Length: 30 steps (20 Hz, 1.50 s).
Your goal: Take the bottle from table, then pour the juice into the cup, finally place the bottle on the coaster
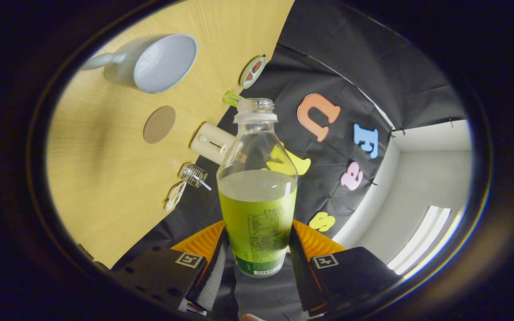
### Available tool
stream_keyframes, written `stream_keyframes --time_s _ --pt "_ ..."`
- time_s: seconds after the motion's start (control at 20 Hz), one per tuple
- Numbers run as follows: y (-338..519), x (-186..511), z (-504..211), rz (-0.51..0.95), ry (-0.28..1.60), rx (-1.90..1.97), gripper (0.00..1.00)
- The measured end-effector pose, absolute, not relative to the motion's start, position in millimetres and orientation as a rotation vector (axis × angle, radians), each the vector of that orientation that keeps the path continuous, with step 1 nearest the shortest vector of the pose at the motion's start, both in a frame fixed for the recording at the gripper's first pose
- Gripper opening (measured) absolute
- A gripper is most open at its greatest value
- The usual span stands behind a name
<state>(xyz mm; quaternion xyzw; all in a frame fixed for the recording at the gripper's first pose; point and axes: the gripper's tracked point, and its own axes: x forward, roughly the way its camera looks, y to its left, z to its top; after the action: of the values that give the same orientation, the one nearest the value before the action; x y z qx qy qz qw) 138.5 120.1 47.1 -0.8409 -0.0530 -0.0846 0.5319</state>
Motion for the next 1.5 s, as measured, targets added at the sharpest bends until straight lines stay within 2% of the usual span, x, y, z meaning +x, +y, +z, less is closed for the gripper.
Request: stream_keyframes --time_s 0.7,0.9,1.2,1.5 --pt "102 125 54 -0.139 -0.13 -1.589 0.75" --pt "97 119 64 -0.103 -0.112 -1.317 0.75" --pt "95 106 69 0.026 -0.029 -0.81 0.75" --pt "99 101 86 0.138 -0.026 -0.433 0.75"
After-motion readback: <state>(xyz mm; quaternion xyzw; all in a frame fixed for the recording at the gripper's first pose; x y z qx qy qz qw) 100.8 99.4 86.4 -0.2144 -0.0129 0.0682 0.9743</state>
